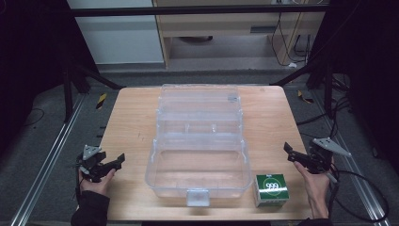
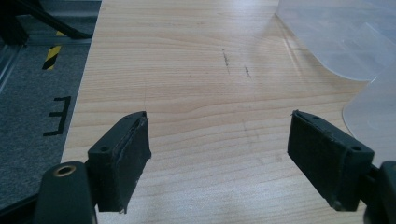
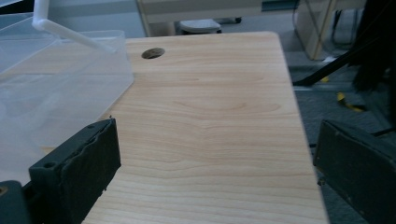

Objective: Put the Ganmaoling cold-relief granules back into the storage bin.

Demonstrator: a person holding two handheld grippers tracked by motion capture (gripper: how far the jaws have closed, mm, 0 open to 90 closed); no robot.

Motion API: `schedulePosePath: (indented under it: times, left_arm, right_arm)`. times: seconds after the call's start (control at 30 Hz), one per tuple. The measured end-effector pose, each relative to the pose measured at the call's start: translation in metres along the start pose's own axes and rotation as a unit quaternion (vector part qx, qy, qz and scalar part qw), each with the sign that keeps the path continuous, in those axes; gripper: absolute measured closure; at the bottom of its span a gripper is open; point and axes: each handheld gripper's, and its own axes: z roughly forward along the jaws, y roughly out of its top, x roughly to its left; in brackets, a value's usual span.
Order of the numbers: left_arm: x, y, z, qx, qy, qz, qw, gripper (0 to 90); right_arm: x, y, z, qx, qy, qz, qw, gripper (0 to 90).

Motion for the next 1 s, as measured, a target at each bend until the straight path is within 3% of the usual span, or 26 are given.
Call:
schedulePosePath:
  times: [0.2, 0.27, 0.43, 0.53, 0.57, 0.7, 0.73, 0.77, 0.83, 0.9, 1.0]
  left_arm:
    - [-0.001, 0.0, 0.0, 0.003, 0.003, 0.002, 1.0, 20.7]
    - [-0.003, -0.001, 0.001, 0.007, 0.002, 0.004, 1.0, 20.7]
    - [-0.004, -0.003, 0.002, 0.014, 0.001, 0.011, 0.9998, 20.6]
    - [-0.004, -0.004, 0.002, 0.014, 0.001, 0.01, 0.9998, 20.6]
    - [-0.005, -0.004, 0.003, 0.018, 0.0, 0.012, 0.9998, 20.6]
    - [-0.007, -0.005, 0.005, 0.023, -0.001, 0.019, 0.9996, 20.6]
    - [-0.007, -0.005, 0.005, 0.023, -0.001, 0.019, 0.9996, 20.5]
    - [-0.007, -0.006, 0.006, 0.024, -0.002, 0.021, 0.9995, 20.5]
    - [-0.007, -0.006, 0.006, 0.025, -0.001, 0.023, 0.9994, 20.5]
    - [-0.007, -0.006, 0.006, 0.026, 0.0, 0.026, 0.9993, 20.4]
    - [-0.007, -0.007, 0.007, 0.03, 0.0, 0.028, 0.9992, 20.4]
  right_arm:
    - [-0.001, 0.007, -0.014, -0.018, 0.01, -0.008, 0.9998, 1.1]
    - [0.0, 0.013, -0.022, -0.031, 0.012, -0.026, 0.9991, 4.7]
    - [0.008, 0.032, -0.03, -0.027, 0.028, -0.068, 0.9969, 9.2]
    - [0.012, 0.04, -0.033, -0.027, 0.047, -0.077, 0.9955, 11.6]
    - [0.017, 0.048, -0.035, -0.028, 0.06, -0.085, 0.9942, 12.5]
    - [0.029, 0.064, -0.038, -0.012, 0.073, -0.122, 0.9897, 12.5]
    - [0.029, 0.064, -0.038, -0.012, 0.073, -0.122, 0.9897, 12.5]
    - [0.035, 0.071, -0.038, -0.004, 0.087, -0.142, 0.986, 12.5]
    - [0.037, 0.073, -0.038, -0.001, 0.092, -0.148, 0.9847, 12.5]
    - [0.044, 0.081, -0.036, 0.017, 0.11, -0.174, 0.9786, 12.5]
    - [0.05, 0.087, -0.034, 0.034, 0.135, -0.191, 0.9717, 12.5]
